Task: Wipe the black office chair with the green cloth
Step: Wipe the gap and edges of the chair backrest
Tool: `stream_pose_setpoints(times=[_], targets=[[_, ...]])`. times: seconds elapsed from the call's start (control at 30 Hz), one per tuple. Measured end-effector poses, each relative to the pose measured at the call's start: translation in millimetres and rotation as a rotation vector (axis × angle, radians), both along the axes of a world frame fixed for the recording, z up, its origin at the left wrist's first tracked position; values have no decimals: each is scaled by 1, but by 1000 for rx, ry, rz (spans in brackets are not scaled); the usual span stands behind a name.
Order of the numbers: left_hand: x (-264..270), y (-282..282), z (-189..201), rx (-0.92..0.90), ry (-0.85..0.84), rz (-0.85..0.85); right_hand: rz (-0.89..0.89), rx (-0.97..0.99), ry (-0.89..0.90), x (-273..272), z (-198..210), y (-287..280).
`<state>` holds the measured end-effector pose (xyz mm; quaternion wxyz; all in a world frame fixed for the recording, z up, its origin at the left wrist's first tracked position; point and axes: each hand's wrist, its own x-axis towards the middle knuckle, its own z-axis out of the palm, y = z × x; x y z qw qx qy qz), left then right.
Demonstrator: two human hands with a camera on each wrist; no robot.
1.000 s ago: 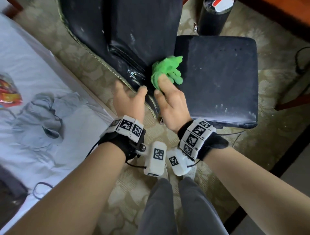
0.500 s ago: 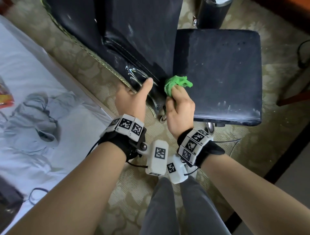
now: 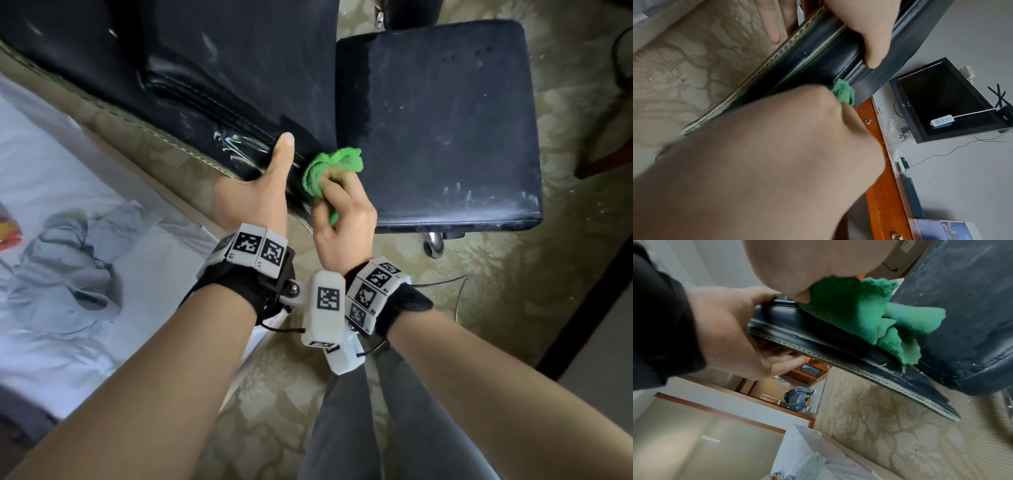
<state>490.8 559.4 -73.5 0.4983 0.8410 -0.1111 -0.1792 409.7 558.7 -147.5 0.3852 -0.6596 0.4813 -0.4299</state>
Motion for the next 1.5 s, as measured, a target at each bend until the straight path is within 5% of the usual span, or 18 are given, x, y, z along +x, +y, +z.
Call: stream_pose_setpoints(times=[0.5,0.7,0.93,1.23,1.5], targets=[[-1,2,-4,32,-9,-15,-61,189,38,-8,-9,-24],[3,6,-1,-4,-41,-86,8,0,-95,8,28,-25],[20,26,7,59,91,-184,75,68,28,-9,21,-32],[36,36,23,52,-46,-327,240,-187,-107,27,94,-41],[46,39,25,92,-56,-396,157,-62,7,4,49,-41]])
